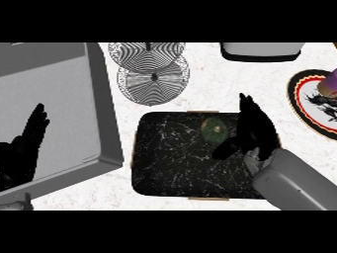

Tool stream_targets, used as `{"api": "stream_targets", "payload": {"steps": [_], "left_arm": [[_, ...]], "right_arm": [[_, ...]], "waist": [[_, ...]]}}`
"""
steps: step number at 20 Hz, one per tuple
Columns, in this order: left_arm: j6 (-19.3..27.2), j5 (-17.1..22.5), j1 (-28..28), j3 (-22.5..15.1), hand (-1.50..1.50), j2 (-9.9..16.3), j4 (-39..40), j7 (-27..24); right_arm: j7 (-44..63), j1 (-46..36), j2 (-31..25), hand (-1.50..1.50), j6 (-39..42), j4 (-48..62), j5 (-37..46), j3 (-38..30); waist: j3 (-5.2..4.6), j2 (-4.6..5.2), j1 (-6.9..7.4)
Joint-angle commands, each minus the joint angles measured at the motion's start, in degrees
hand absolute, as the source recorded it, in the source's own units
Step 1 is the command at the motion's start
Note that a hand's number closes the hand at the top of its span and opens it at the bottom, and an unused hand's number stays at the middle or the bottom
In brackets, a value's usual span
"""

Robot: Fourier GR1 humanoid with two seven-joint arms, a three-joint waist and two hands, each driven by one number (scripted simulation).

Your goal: Pick the squash from the tray and place it in the tiered basket

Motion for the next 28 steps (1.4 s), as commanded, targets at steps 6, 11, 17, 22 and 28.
{"api": "stream_targets", "payload": {"steps": [6, 11, 17, 22, 28], "left_arm": [[0.19, -0.88, 4.39, -4.32, 0.0, -8.54, 3.68, -0.64], [-0.82, -2.56, 4.55, -4.17, 0.0, -8.98, 2.72, 0.01], [-1.59, -3.13, 5.9, -2.33, 0.0, -9.72, 1.44, 0.43], [-3.5, -2.1, 3.84, 0.05, 0.0, -9.12, 1.67, 2.15], [-2.02, -4.26, 4.73, -1.31, 0.0, -10.57, 1.73, 0.88]], "right_arm": [[13.02, -4.41, 7.13, -1.5, 6.63, 6.15, -0.93, -1.92], [12.47, -5.32, 9.86, -1.5, 8.05, 10.39, -1.29, -3.09], [11.4, -5.02, 12.48, -1.5, 7.45, 14.45, -1.64, -5.66], [10.83, -5.99, 14.0, -1.5, 8.84, 15.31, -1.32, -7.11], [6.95, -3.13, 15.81, 1.5, 7.11, 18.07, 0.72, -7.27]], "waist": [[-1.38, 0.76, -1.38], [-1.35, 0.86, -1.51], [-1.29, 0.82, -1.46], [-1.27, 0.69, -1.95], [-1.22, 0.74, -2.08]]}}
